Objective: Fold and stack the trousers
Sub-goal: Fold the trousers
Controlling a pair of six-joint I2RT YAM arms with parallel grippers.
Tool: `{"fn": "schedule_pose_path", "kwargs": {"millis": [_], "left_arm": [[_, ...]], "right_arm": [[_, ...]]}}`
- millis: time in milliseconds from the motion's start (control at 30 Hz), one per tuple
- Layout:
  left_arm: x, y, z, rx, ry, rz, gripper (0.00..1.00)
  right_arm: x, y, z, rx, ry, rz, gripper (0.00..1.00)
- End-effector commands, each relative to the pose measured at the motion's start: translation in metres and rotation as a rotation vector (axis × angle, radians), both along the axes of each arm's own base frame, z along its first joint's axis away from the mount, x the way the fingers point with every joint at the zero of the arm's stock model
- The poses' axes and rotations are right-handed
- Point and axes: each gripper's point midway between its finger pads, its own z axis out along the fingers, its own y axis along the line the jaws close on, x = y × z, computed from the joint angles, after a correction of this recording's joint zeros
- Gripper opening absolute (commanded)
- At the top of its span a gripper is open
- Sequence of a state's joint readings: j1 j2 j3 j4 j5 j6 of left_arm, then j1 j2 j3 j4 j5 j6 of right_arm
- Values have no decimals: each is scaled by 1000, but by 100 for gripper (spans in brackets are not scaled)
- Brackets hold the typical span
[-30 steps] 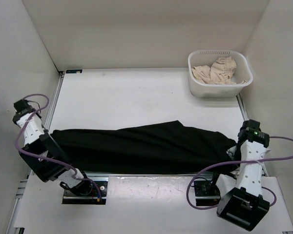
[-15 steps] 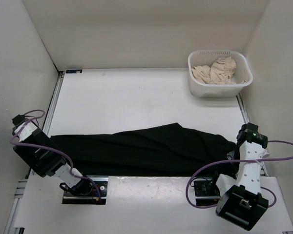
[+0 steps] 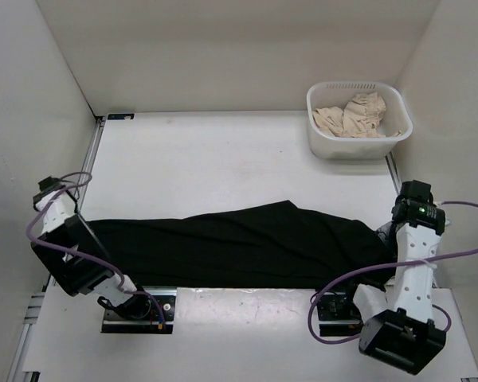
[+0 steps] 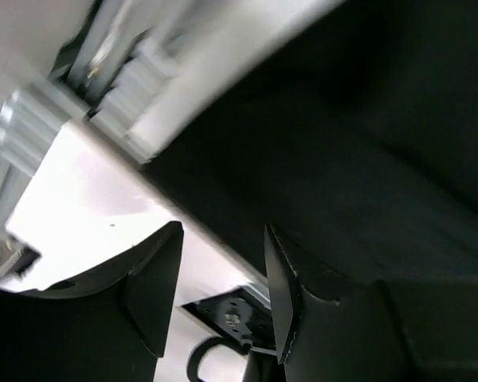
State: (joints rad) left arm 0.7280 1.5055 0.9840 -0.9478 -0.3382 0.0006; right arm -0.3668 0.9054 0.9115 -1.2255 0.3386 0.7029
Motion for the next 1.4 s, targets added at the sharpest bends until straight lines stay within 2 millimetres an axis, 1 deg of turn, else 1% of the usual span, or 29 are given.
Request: {"fn": "schedule_pose_path", "kwargs": {"millis": [0,67,133,167,200,267,333,467,500,533,567,600,633,667,700,733,800,833,867,900,933,1000,1100,1133,1167,1200,1233,1300,1367], "left_arm": [[37,-24,24,-21,-113,-128,57],[53,-38,21,-29,-93,-212,56],[68,-36,5,-15,-65,-246,54],[64,-30,-2,7,-23,-239,54],[66,-30,-16,-8,16,-250,52],[66,-26,-27,-3,48,-247,48],[65,-26,-40,-6,87,-256,47],[70,-24,-61,24,106,-275,45],[78,-22,-63,39,103,-286,45],[86,-19,-66,49,88,-285,45],[93,-22,-73,29,95,-301,44],[115,-19,-69,45,53,-318,44],[126,-18,-68,53,41,-327,44],[135,-18,-72,51,44,-337,44],[150,-21,-70,61,28,-360,43],[175,-17,-59,83,-27,-370,41],[199,-22,-57,96,-53,-403,41],[216,-14,-45,131,-88,-398,41],[226,-16,-42,138,-102,-410,41],[229,-15,-44,134,-95,-410,43],[233,-14,-34,135,-97,-410,44],[228,-17,-37,111,-74,-414,50],[217,-22,-22,74,-75,-410,64],[214,-13,-6,77,-110,-383,69],[215,-14,2,54,-146,-378,71],[209,-11,9,43,-152,-362,71],[203,1,24,67,-185,-329,74],[188,8,24,66,-178,-297,76],[167,11,11,32,-144,-264,77]], "right_arm": [[35,6,3,14,-63,82,38],[53,17,1,18,-84,135,34],[64,23,-10,24,-70,143,31],[75,27,-15,22,-83,172,29],[75,31,-30,49,-42,157,23],[83,39,-45,91,-29,166,17],[78,43,-68,113,36,133,11],[84,37,-99,95,66,64,8],[86,37,-109,101,94,51,6],[102,33,-109,85,62,38,4],[107,28,-117,73,86,-10,0],[113,25,-118,65,87,-30,0],[123,23,-118,58,73,-48,0],[145,20,-118,58,46,-69,0],[156,19,-117,58,40,-70,0],[183,14,-103,45,-19,-84,0],[201,10,-107,36,0,-98,0],[210,6,-103,24,-5,-109,0],[213,6,-107,26,23,-110,0],[233,2,-96,14,-24,-111,0],[236,2,-94,14,-19,-111,0],[241,3,-95,25,-15,-80,0],[244,13,-91,76,-26,-16,0],[241,15,-86,81,-25,29,0],[247,17,-80,86,-56,63,1],[244,19,-79,91,-52,97,2],[243,17,-68,73,-63,155,6],[239,16,-56,59,-60,203,11],[233,17,-40,69,-69,272,33]]}}
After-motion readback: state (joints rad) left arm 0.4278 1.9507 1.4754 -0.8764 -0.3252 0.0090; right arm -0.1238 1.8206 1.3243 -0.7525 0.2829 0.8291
